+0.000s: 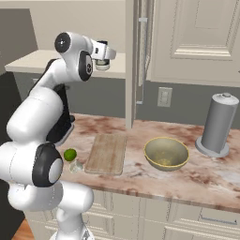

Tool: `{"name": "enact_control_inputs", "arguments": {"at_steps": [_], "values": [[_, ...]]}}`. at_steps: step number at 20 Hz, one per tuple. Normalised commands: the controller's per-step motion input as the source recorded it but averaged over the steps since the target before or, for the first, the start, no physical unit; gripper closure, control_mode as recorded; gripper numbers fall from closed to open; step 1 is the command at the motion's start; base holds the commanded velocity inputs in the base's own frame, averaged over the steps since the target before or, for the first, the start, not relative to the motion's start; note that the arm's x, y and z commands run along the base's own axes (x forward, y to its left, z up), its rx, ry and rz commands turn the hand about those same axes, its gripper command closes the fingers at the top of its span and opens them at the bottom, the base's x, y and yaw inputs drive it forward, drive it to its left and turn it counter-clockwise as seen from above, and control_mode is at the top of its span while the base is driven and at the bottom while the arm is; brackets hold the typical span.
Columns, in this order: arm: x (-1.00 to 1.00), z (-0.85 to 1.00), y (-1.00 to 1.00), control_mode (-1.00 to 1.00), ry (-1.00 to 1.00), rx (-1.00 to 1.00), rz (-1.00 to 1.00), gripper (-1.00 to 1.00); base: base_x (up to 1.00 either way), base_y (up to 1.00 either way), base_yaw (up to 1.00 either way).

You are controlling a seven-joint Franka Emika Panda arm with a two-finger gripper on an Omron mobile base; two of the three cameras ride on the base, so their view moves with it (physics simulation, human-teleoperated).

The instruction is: Open the cabinet. Place the bowl and condiment on the counter. Then place the lime and garlic on the cutting board.

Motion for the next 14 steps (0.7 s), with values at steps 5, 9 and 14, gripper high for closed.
{"name": "enact_control_inputs", "arguments": {"at_steps": [5, 9, 14], "values": [[-0.75, 0.0, 0.07, -1.0, 0.0, 0.0, -0.04, 1.0, 0.0, 0.0, 0.0], [-0.82, 0.0, 0.01, -1.0, 0.0, 0.0, -0.05, 1.0, 0.0, 0.0, 0.0], [-0.78, -0.05, 0.0, -1.0, 0.0, 0.0, -0.06, 1.0, 0.0, 0.0, 0.0]]}}
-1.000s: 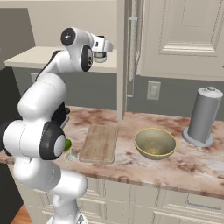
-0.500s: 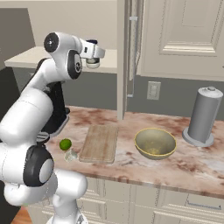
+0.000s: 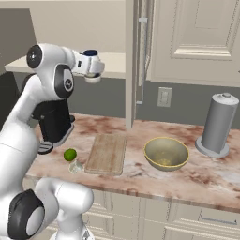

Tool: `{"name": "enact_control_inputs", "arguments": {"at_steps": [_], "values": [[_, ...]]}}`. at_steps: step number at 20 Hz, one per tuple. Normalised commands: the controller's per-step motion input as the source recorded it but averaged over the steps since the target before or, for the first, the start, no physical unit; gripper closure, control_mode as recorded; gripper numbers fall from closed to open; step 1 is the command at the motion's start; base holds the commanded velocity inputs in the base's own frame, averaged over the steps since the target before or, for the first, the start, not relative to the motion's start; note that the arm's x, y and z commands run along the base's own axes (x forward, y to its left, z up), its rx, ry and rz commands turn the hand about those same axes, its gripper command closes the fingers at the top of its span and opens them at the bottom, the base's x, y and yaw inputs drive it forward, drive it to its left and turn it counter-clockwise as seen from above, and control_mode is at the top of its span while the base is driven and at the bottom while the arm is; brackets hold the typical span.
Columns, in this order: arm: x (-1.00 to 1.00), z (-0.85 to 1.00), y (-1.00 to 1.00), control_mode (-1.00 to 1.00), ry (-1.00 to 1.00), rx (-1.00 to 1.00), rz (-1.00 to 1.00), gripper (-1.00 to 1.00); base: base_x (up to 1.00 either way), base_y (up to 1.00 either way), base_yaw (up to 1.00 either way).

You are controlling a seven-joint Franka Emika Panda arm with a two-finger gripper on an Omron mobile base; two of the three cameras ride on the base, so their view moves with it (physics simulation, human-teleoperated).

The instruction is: Open the cabinet. Place the bowl and condiment on the counter. Then place the lime and garlic on the cutting board.

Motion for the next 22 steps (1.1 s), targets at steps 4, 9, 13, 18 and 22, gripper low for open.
{"name": "enact_control_inputs", "arguments": {"at_steps": [4, 9, 13, 18, 22], "values": [[-0.78, -0.1, 0.0, -1.0, 0.0, 0.0, -0.05, 1.0, 0.0, 0.0, 0.0], [-0.71, -0.18, 0.02, -1.0, 0.0, 0.0, -0.06, 1.0, 0.0, 0.0, 0.0], [-0.61, -0.22, 0.01, -1.0, 0.0, 0.0, -0.06, 1.0, 0.0, 0.0, 0.0], [-0.49, -0.22, 0.0, -1.0, 0.0, 0.0, -0.06, 1.0, 0.0, 0.0, 0.0], [-0.43, -0.18, -0.01, -1.0, 0.0, 0.0, -0.06, 1.0, 0.0, 0.0, 0.0]]}}
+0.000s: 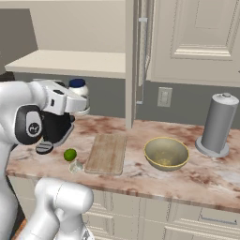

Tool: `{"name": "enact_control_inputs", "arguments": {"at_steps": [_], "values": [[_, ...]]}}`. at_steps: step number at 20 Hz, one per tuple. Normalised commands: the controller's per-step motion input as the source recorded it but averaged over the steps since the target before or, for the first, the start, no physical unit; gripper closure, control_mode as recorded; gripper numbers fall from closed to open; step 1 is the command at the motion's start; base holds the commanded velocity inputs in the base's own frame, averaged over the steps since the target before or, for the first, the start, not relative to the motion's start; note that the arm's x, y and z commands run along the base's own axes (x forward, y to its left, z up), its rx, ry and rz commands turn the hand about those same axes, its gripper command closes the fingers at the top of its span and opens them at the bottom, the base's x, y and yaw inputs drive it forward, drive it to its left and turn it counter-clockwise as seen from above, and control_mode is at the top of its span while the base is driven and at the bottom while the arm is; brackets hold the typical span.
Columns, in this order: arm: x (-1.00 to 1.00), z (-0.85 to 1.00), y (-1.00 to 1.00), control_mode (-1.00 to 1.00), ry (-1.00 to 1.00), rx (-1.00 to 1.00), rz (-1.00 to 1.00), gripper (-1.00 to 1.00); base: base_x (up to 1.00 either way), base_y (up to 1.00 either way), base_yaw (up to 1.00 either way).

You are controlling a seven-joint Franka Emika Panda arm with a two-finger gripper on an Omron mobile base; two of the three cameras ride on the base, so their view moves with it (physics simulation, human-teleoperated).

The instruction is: Open the cabinet. Place the bowl and condiment on the counter. Then place the lime and garlic on the cutting board.

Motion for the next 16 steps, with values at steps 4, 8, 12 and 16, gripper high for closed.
{"name": "enact_control_inputs", "arguments": {"at_steps": [4, 8, 12, 16], "values": [[-0.41, -0.19, -0.07, -1.0, 0.0, 0.0, -0.07, 1.0, 0.0, 0.0, 0.0], [-0.27, -0.21, -0.17, -1.0, 0.01, 0.0, -0.07, 1.0, 0.0, 0.0, 0.0], [-0.21, -0.2, -0.22, -1.0, 0.04, 0.0, -0.07, 1.0, 0.0, 0.0, 0.0], [-0.2, -0.21, -0.26, -1.0, 0.06, 0.0, -0.07, 1.0, 0.0, 0.0, 0.0]]}}
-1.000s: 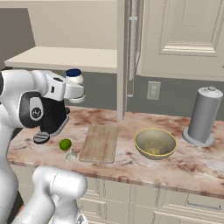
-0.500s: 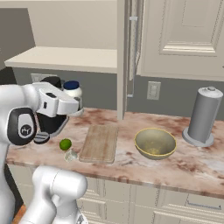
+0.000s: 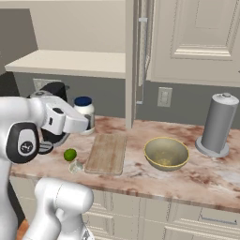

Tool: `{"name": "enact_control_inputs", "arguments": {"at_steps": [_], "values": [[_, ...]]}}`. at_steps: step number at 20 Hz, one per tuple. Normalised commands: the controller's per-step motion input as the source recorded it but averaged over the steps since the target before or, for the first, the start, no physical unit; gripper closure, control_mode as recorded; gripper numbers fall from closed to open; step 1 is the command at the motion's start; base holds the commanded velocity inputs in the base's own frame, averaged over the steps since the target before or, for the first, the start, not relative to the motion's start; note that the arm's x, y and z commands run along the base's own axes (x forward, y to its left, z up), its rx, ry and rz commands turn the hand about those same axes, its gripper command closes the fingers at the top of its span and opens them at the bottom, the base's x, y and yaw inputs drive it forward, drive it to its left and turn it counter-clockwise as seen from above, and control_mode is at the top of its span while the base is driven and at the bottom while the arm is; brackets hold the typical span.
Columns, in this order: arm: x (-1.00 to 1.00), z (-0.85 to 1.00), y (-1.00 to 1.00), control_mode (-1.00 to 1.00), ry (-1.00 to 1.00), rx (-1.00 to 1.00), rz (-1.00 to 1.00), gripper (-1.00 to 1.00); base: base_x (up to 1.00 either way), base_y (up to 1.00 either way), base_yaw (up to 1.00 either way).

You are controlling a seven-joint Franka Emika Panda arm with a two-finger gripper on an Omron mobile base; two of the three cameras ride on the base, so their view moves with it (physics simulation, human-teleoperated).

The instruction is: Open the cabinet. Place the bowl and condiment on the counter. Then place the lime and garlic on the cutting board.

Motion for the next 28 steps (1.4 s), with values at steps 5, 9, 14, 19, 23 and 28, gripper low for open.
{"name": "enact_control_inputs", "arguments": {"at_steps": [5, 9, 14, 19, 23, 28], "values": [[-0.14, -0.23, -0.27, -1.0, 0.05, 0.0, -0.08, 1.0, 0.0, 0.0, 0.0], [-0.22, -0.22, -0.25, -1.0, 0.01, 0.0, -0.07, 1.0, 0.0, 0.0, 0.0], [-0.36, -0.2, -0.22, -1.0, 0.0, 0.0, -0.02, 1.0, 0.0, 0.0, 0.0], [-0.28, -0.17, -0.25, -1.0, 0.0, 0.0, 0.0, 1.0, 0.0, 0.0, 0.0], [-0.15, -0.16, -0.25, -1.0, 0.0, 0.0, 0.0, 1.0, 0.0, 0.0, 0.0], [-0.04, -0.15, -0.22, -1.0, -0.01, 0.0, 0.03, 1.0, 0.0, 0.0, 0.0]]}}
